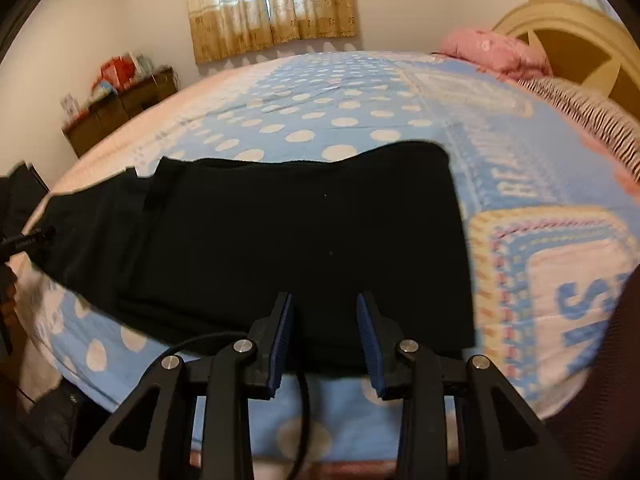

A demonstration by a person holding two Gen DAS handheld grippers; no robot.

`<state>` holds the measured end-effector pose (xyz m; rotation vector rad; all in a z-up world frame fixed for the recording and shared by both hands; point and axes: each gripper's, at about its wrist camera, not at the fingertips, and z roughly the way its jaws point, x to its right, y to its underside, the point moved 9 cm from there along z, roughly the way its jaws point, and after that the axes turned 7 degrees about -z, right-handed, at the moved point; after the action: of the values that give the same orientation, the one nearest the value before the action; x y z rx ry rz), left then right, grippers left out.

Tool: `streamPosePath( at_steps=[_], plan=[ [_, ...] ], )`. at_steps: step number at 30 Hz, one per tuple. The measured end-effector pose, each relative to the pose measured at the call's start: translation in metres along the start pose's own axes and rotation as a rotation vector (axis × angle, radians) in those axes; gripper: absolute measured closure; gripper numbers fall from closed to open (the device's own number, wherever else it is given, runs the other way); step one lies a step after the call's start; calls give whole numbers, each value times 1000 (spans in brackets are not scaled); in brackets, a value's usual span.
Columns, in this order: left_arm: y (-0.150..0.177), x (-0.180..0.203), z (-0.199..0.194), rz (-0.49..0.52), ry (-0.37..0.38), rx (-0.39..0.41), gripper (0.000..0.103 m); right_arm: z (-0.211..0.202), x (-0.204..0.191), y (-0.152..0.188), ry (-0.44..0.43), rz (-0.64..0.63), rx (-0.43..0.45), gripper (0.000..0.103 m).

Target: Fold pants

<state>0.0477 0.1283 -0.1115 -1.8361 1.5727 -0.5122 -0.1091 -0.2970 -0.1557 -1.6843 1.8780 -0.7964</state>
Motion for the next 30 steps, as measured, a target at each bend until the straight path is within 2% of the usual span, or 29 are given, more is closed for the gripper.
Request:
streamPosePath(
  at_steps=[1, 3, 5, 7, 9, 13, 15, 19, 23, 27, 30],
  plan=[
    [-2, -5, -2, -17, 3, 2, 0, -7, -3, -4, -3, 6, 27, 68],
    [-6, -13, -5, -32, -1, 10, 0, -24, -16, -21, -74, 44, 113, 68],
    [-11, -26, -11, -66, 1, 40, 0, -33, -34, -33, -128, 57, 157, 68],
    [-16, -47, -15, -129, 8, 61, 0, -35, -58, -41, -193, 39, 167, 68],
    [-20, -78, -17, -241, 11, 68, 0, -32, -91, -48, -268, -12, 160, 68],
    [-13, -117, -23, -423, 39, 78, 2, -32, -137, -45, -348, -103, 155, 68],
    [-8, -116, -26, -422, 47, 94, 11, -33, -155, -40, -360, -154, 151, 68],
    [6, -90, -16, -371, 111, 43, 11, -28, -162, -37, -370, -169, 139, 68],
    [15, -70, -4, -443, 197, -21, 11, -29, -149, -37, -348, -122, 138, 68],
    [11, -58, -6, -504, 260, -43, 10, -28, -141, -34, -343, -82, 123, 68],
    [7, -54, 0, -504, 218, -55, 10, -25, -141, -32, -353, -71, 109, 68]
  ],
)
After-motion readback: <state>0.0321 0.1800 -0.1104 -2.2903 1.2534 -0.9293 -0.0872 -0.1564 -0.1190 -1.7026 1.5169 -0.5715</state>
